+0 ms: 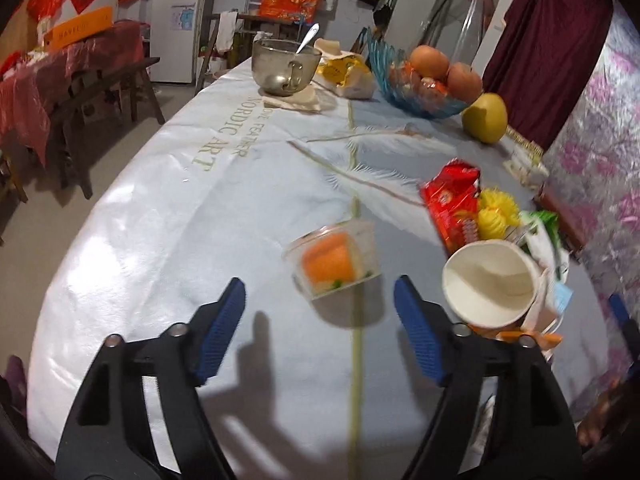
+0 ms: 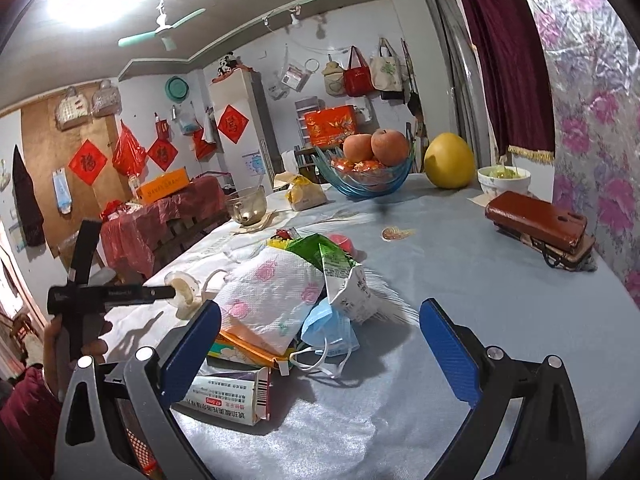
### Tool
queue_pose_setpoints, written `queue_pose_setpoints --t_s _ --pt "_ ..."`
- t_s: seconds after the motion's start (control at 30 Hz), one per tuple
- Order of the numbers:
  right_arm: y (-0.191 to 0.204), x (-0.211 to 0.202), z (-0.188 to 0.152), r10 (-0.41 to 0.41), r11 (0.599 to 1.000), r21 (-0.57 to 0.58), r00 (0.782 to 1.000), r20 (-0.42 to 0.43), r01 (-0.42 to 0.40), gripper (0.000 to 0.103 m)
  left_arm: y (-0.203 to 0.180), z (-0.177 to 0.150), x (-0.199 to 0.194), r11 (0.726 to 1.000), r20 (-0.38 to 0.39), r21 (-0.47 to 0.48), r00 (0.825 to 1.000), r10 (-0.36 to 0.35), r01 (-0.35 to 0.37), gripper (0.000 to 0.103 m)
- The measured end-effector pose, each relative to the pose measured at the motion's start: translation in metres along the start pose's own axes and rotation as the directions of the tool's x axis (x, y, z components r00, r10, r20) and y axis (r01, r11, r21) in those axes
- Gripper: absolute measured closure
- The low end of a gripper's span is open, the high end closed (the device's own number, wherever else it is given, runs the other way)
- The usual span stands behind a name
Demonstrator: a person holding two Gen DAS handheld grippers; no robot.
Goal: Collect trash
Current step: 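Grasp the clear plastic cup with orange fruit with the left tool, then grasp the white medicine box with the right tool while the left tool holds the cup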
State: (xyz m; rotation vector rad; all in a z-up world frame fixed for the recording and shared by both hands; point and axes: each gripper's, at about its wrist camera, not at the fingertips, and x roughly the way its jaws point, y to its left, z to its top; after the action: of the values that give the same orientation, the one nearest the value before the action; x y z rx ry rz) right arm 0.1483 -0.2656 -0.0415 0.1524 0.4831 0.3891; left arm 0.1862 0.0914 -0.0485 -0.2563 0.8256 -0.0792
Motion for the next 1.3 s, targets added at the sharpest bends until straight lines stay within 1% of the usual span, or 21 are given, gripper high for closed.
queue_pose_setpoints --t_s 0.1,0.17,0.23,0.27,0.3,0.4,0.5,0.6,0.73,0.8,0.83,0.9,0.97,1.07,1.13,1.23,1.3 --pt "-0.001 0.001 0.0 -0.002 1.0 -0.001 1.0 -0.005 0.002 0.005 -0.007 0.007 0.007 1.0 0.004 -0.013 1.0 0.006 -0.006 0.027" --pt "-0.003 0.001 0.001 0.005 1.0 0.007 1.0 -0.008 -0.005 0.005 -0.01 0.014 0.017 0.999 -0.007 -0.017 0.999 0.039 -0.039 0.029" --pt "-0.004 0.0 0.001 0.011 1.0 0.013 1.0 -0.009 -0.011 0.005 -0.008 0.015 0.024 0.999 -0.026 -0.032 0.999 0.04 -0.04 0.048" --pt "-0.004 0.0 0.001 0.012 1.0 0.012 1.0 -0.008 -0.012 0.005 -0.004 0.014 0.025 0.999 -0.026 -0.048 0.999 0.021 -0.022 0.048" --pt "-0.003 -0.002 0.001 0.011 1.0 0.01 1.0 -0.005 -0.011 0.005 -0.002 0.013 0.023 0.998 -0.02 -0.059 1.0 0.017 -0.018 0.048" --pt "-0.002 -0.003 0.002 0.017 1.0 0.004 1.0 -0.003 -0.017 0.005 0.004 0.007 0.012 0.998 0.01 -0.06 1.0 0.029 -0.028 0.048" --pt "0.002 -0.001 0.0 0.043 0.999 -0.002 0.999 -0.019 -0.043 0.005 0.009 -0.002 -0.006 0.998 0.032 -0.055 0.999 0.033 -0.032 0.048" --pt "0.016 0.004 -0.007 0.101 0.994 -0.027 0.993 -0.066 -0.102 0.005 0.016 -0.013 -0.031 0.998 0.064 -0.046 0.997 0.049 -0.046 0.048" --pt "0.035 0.01 -0.023 0.15 0.985 -0.068 0.979 -0.14 -0.16 0.005 0.028 -0.028 -0.053 0.997 0.089 -0.064 0.995 0.05 -0.045 0.048" --pt "0.042 0.012 -0.031 0.148 0.983 -0.08 0.974 -0.171 -0.164 0.007 0.031 -0.033 -0.06 0.997 0.093 -0.068 0.995 0.046 -0.039 0.048" --pt "0.043 0.014 -0.035 0.143 0.984 -0.078 0.972 -0.185 -0.16 0.009 0.032 -0.037 -0.064 0.997 0.096 -0.068 0.994 0.048 -0.042 0.048" --pt "0.044 0.016 -0.042 0.161 0.983 -0.055 0.963 -0.218 -0.177 0.011 0.034 -0.043 -0.069 0.997 0.105 -0.065 0.993 0.053 -0.046 0.048" --pt "0.047 0.016 -0.047 0.169 0.982 -0.046 0.958 -0.232 -0.184 0.011 0.034 -0.048 -0.074 0.997 0.112 -0.063 0.993 0.049 -0.042 0.048" --pt "0.06 0.012 -0.051 0.131 0.98 -0.12 0.966 -0.221 -0.16 0.011 0.036 -0.056 -0.076 0.998 0.109 -0.064 0.993 0.035 -0.028 0.048" --pt "0.071 0.008 -0.051 0.13 0.967 -0.187 0.969 -0.21 -0.17 0.011 0.038 -0.062 -0.078 0.998 0.103 -0.064 0.994 0.031 -0.025 0.048" --pt "0.088 0.007 -0.052 0.111 0.93 -0.327 0.976 -0.187 -0.169 0.011 0.039 -0.066 -0.079 0.998 0.094 -0.06 0.995 0.032 -0.027 0.048" --pt "0.097 0.016 -0.055 0.081 0.903 -0.4 0.976 -0.2 -0.156 0.011 0.042 -0.07 -0.079 0.998 0.087 -0.062 0.996 0.027 -0.021 0.048"
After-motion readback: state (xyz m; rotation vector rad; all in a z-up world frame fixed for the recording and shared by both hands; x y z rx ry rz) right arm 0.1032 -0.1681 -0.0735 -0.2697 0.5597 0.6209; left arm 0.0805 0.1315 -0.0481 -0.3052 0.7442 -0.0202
